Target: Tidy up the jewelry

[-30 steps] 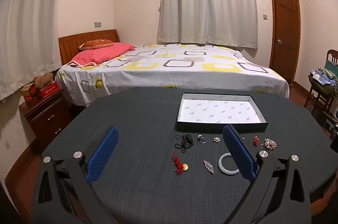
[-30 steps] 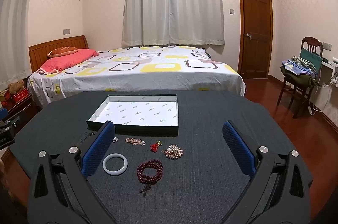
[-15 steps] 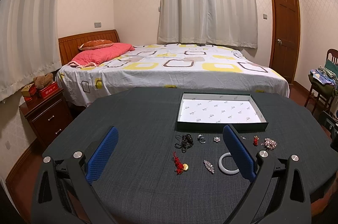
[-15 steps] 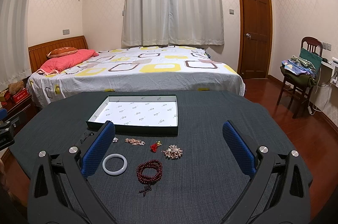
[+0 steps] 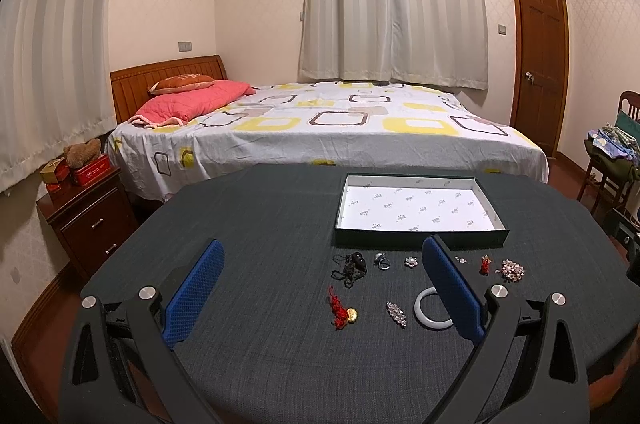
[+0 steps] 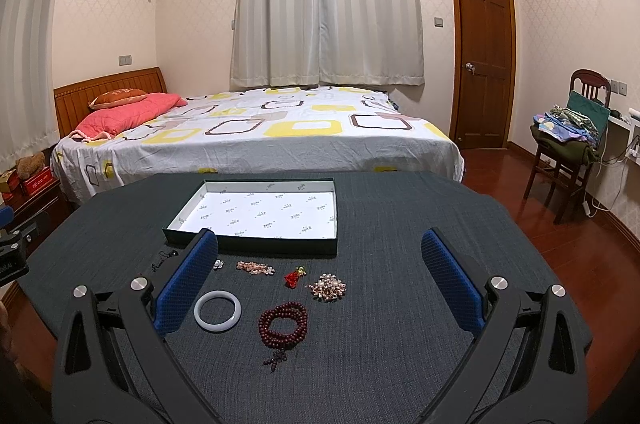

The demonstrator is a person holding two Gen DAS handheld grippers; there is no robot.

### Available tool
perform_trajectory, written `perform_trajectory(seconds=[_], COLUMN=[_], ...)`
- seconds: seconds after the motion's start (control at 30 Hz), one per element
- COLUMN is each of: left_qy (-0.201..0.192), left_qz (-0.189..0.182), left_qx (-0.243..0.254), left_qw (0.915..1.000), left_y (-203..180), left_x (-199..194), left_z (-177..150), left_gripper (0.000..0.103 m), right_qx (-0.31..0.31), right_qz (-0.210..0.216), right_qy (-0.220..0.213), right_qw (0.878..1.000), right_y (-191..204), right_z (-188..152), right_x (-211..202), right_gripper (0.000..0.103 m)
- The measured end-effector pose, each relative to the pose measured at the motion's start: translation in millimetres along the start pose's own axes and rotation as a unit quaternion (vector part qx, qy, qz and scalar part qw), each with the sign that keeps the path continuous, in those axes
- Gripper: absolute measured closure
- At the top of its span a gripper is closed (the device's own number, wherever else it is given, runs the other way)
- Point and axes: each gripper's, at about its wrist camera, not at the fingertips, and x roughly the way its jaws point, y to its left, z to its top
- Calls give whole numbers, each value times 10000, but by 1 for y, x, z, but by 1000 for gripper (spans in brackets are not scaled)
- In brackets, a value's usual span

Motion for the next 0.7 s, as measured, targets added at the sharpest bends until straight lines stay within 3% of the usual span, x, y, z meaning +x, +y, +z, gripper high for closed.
perform_trajectory(seconds=[0.7], left_qy=[4], left_qz=[7], left_qx=[9], left_qw=[10000], left_y=[-1], left_x=[1], left_z=[0], left_gripper=[7], right_qx=[-1], right_qz=[4], right_qy=[1], right_qw=[10000], right_y=[0], right_z=[0], right_x=[0], right_gripper=[4])
